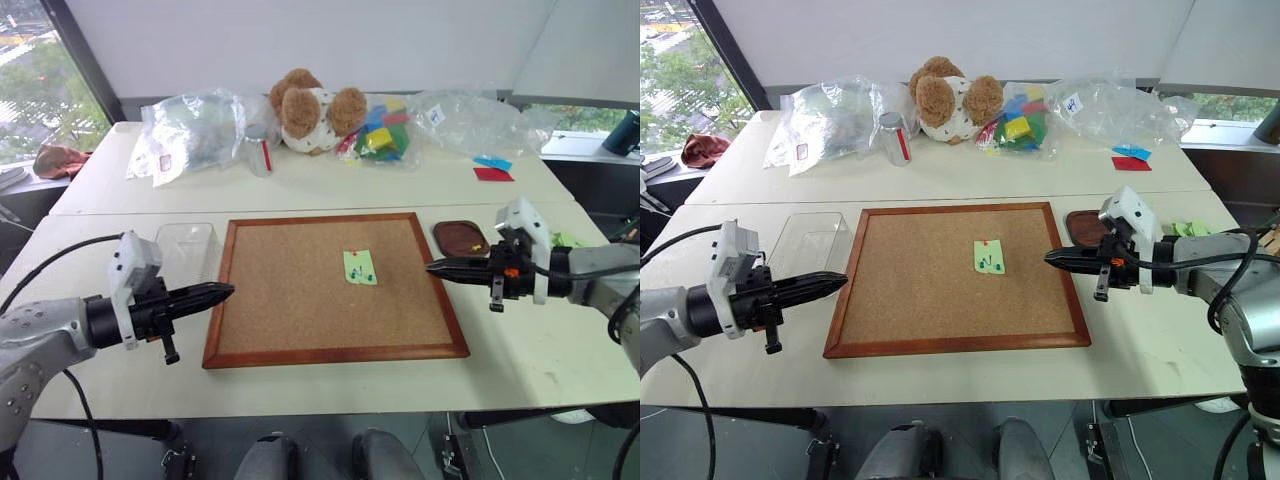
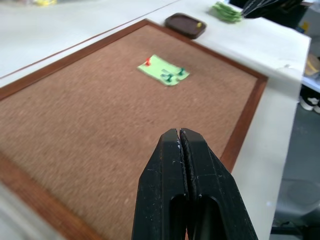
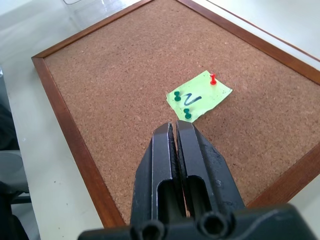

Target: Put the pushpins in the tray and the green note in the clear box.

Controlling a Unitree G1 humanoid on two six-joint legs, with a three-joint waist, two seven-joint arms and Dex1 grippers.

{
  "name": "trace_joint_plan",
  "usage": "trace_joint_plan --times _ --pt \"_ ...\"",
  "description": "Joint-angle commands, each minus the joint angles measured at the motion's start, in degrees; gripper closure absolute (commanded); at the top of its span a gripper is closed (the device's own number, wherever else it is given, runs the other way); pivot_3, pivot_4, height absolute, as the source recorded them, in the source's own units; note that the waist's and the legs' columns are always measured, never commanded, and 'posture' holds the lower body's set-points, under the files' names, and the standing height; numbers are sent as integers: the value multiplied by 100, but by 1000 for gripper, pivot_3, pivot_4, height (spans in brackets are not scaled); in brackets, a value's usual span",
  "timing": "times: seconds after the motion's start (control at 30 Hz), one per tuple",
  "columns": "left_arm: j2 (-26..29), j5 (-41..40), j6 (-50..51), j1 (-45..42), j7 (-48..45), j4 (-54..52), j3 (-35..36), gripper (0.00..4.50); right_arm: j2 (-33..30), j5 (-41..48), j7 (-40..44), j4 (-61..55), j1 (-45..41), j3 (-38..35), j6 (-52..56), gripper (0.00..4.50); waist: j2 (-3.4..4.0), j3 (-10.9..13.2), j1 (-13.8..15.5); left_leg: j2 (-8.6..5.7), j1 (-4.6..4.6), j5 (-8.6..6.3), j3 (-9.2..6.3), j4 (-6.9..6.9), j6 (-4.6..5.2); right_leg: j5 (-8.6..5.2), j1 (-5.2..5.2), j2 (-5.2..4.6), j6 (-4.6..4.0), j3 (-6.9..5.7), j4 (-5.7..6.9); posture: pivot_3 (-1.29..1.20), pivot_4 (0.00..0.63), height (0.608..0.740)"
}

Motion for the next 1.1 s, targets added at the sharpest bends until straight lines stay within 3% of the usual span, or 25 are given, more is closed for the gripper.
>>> trace_joint_plan --times 0.03,0.6,1.1 --pt "49 241 -286 128 -127 -8 96 4493 -62 -7 -17 -246 -50 -29 -84 4437 0 0 0 0 0 0 0 0 0 0 0 0 0 0 0 0 150 740" --pt "-277 732 -510 394 212 -261 -305 4493 227 -326 -310 -77 -170 321 -368 4437 0 0 1 0 0 0 0 0 0 0 0 0 0 0 0 0 150 740" --pt "-802 1529 -814 188 631 -110 -1389 4493 448 -519 -467 71 -368 558 -431 4437 0 0 2 0 1 1 0 1 -1 0 1 0 0 0 1 0 150 740"
